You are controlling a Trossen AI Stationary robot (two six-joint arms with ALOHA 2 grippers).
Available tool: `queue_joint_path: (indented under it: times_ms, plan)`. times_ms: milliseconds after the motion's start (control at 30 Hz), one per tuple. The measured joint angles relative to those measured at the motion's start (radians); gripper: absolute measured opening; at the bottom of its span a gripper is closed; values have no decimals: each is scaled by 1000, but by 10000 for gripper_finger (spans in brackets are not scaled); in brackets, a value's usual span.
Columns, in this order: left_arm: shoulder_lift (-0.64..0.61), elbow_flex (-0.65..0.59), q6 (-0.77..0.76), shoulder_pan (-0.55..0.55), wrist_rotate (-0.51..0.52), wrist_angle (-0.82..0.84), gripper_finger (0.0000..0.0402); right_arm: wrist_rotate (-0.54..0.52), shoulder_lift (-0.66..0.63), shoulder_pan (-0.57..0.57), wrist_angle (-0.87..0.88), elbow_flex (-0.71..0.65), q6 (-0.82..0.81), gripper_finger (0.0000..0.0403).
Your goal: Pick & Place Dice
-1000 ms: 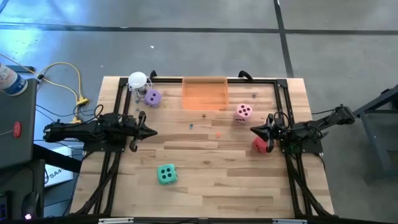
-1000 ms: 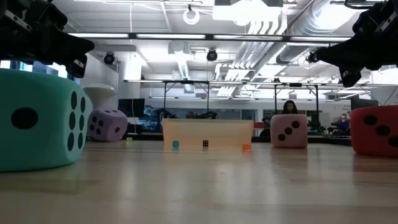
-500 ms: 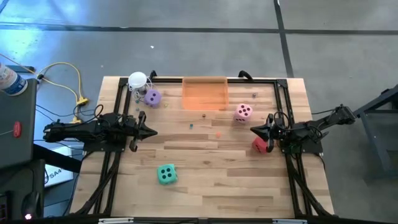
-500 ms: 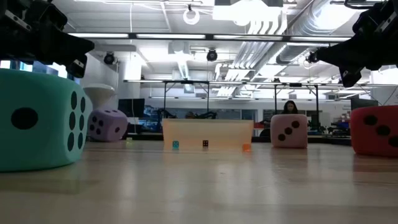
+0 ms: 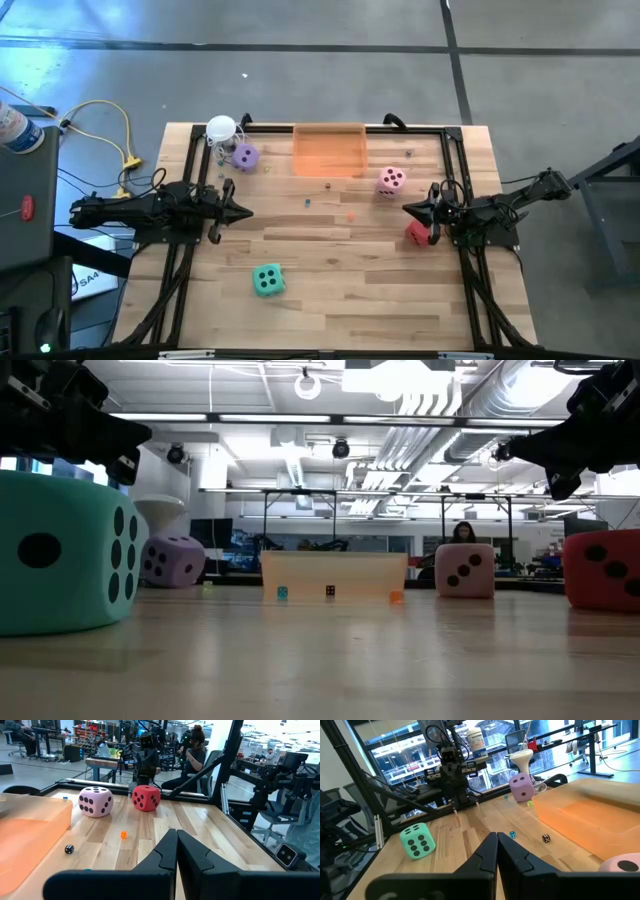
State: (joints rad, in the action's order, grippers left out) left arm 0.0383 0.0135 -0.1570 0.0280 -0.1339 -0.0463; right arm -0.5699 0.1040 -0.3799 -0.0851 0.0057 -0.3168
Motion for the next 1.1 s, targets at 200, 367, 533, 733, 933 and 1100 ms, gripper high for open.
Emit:
queue_joint_path:
  times_ms: [200, 367, 533, 733, 933, 1100]
  plan:
    - [0, 0, 0, 0, 0, 0, 0, 0, 0, 0, 0, 0, 0, 1]
    - [0, 0, 0, 0, 0, 0, 0, 0, 0, 0, 0, 0, 0, 1]
    - [0, 0, 0, 0, 0, 0, 0, 0, 0, 0, 0, 0, 0, 1]
    - [0, 0, 0, 0, 108, -9, 0, 0, 0, 0, 0, 0, 0, 1]
    - [0, 0, -18, 0, 151, -99, 0, 0, 0, 0, 0, 0, 0, 1]
    - [0, 0, -105, 0, 139, -120, 0, 0, 0, 0, 0, 0, 0, 1]
